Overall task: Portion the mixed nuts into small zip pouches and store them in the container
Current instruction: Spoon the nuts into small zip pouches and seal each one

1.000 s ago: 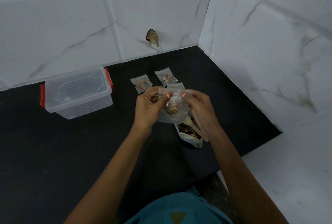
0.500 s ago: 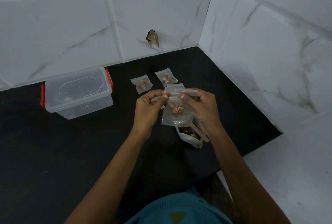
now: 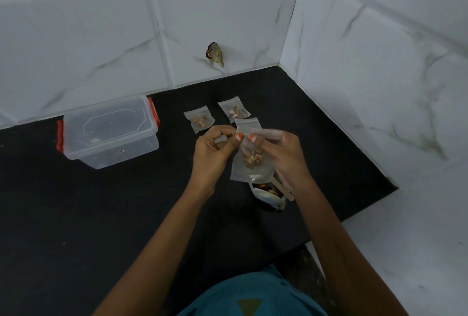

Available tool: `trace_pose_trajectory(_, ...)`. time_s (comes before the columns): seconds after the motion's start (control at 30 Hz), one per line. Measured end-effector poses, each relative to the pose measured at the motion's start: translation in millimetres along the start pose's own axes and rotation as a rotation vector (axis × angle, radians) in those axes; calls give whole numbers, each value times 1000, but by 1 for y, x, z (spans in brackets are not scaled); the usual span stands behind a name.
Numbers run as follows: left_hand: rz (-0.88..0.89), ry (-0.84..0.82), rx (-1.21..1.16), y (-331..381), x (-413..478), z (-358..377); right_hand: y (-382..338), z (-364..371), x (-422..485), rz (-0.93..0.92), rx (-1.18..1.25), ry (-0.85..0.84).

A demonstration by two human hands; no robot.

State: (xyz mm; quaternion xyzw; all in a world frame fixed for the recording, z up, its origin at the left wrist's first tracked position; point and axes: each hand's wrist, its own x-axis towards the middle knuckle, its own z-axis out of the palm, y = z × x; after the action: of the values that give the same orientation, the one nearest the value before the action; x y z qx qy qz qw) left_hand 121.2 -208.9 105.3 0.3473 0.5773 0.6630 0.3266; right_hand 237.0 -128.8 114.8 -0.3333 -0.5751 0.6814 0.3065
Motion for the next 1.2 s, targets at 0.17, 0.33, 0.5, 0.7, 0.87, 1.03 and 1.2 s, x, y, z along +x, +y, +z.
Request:
trace_pose_trajectory(0.17,-38,-1,-16,-1,-1,1,0,0,1,-36,-20,15)
trace_pose_trajectory(0.33,37,-20,-20,1,-2,2,1,-1,2,-18,-68,33)
trace_pose_trajectory(0.5,37,35,14,-2,0,3,3,-6,3,38,-39,11)
trace_pose_trajectory(0.7,14,44,-46,-4,2,5,7,-17,7,8,-66,59)
trace_pose_trajectory(0.87,-44,33,-99,-10,4,12,8,-19,11,-34,-86,93)
trace_pose_trajectory(1.03,-55,72,-115,-14,14,21,6,-31,17,29,-46,20)
trace_pose_trajectory(1.2,-150,121,-192,-25,31,32,6,-48,32,32,-82,-136)
